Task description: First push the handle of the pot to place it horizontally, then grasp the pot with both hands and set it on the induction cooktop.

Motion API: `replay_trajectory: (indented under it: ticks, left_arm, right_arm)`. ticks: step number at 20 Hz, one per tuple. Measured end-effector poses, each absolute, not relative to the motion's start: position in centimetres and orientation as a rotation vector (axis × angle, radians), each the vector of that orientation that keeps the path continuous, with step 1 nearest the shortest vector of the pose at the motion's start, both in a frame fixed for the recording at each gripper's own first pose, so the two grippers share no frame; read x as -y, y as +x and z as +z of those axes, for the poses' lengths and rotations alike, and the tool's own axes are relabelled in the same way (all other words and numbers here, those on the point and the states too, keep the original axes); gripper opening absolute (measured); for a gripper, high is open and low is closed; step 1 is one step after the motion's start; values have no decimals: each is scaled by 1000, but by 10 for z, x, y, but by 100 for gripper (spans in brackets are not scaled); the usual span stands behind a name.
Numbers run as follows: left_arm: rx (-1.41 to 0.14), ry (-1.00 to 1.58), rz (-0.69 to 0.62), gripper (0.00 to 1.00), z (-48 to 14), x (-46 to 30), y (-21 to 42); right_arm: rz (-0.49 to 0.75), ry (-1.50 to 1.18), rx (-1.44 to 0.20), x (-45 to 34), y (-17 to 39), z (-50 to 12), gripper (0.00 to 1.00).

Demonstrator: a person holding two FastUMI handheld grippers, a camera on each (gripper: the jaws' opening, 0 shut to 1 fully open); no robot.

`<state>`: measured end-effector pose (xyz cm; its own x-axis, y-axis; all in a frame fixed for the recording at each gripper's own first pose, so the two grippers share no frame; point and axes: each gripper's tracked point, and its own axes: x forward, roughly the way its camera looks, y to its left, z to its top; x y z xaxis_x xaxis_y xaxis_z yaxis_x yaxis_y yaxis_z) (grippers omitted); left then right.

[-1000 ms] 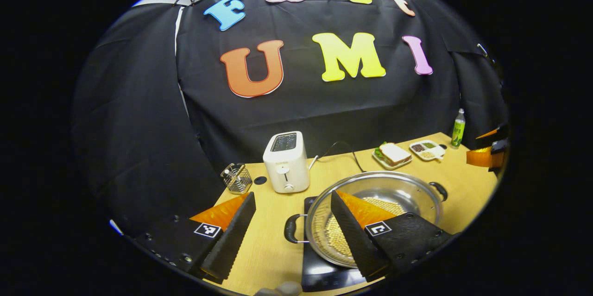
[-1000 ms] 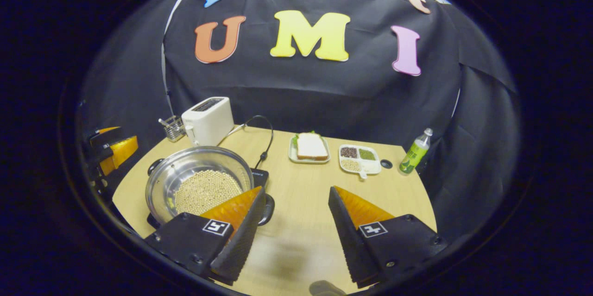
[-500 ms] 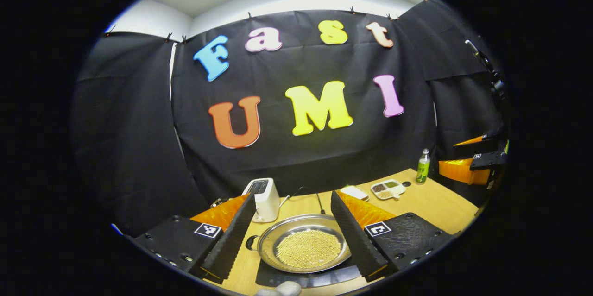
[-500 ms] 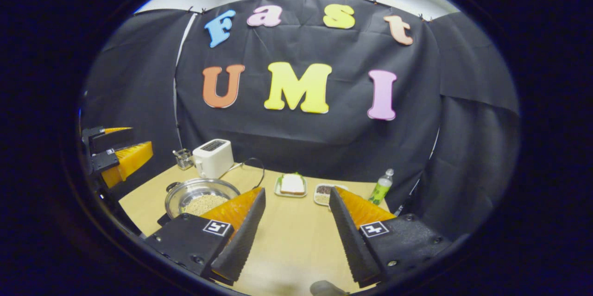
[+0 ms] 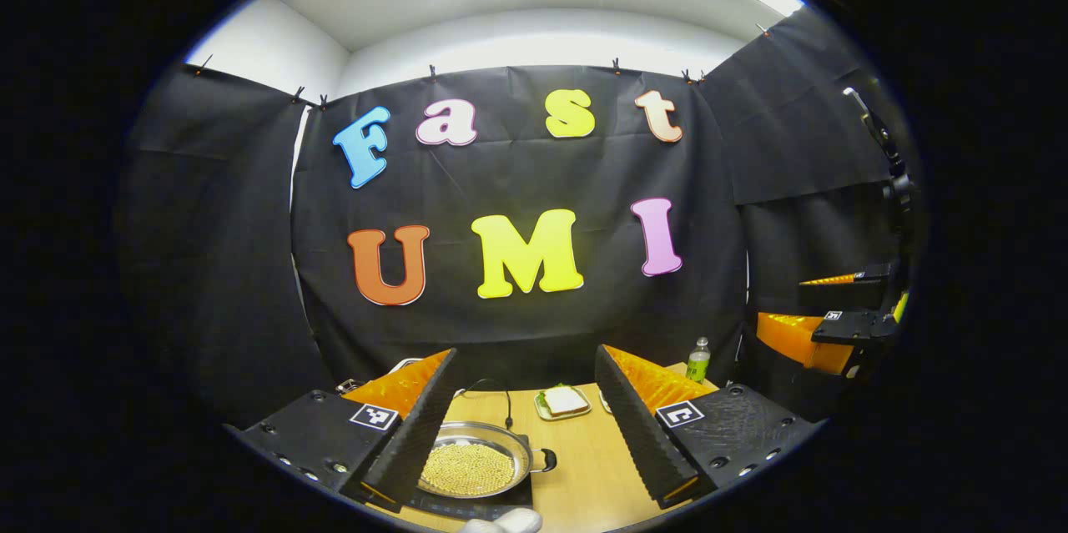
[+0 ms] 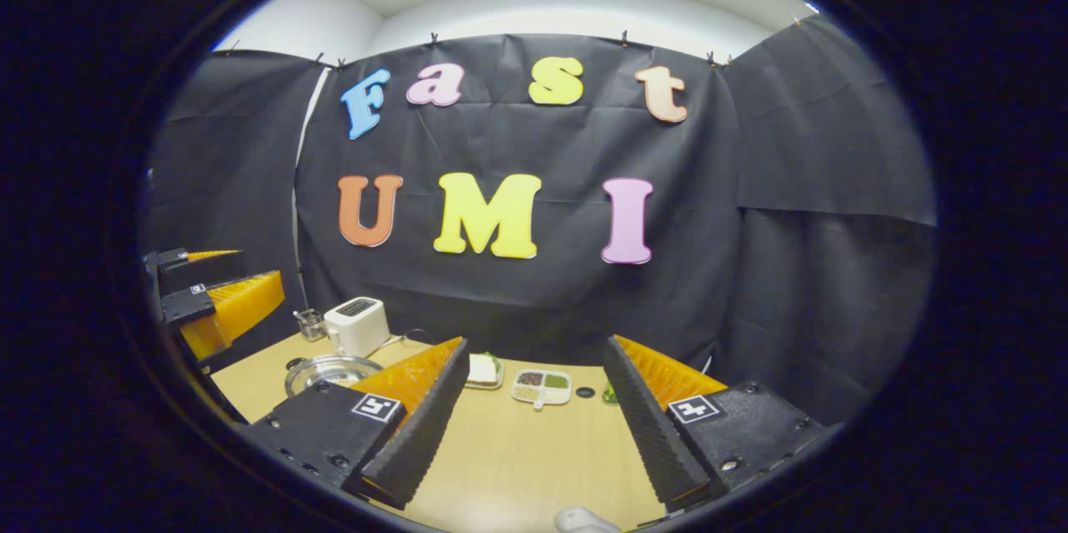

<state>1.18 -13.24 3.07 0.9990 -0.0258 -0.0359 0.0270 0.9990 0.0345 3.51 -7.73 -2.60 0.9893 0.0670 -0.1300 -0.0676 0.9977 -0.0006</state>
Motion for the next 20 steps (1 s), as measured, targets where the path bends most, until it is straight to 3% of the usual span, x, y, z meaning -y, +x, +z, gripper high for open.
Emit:
replay_trajectory:
  ticks: [20]
  left_arm:
    - [-49,31,28,96,36,146,2]
  right_arm:
    - [6,61,-62,142,10,2,100]
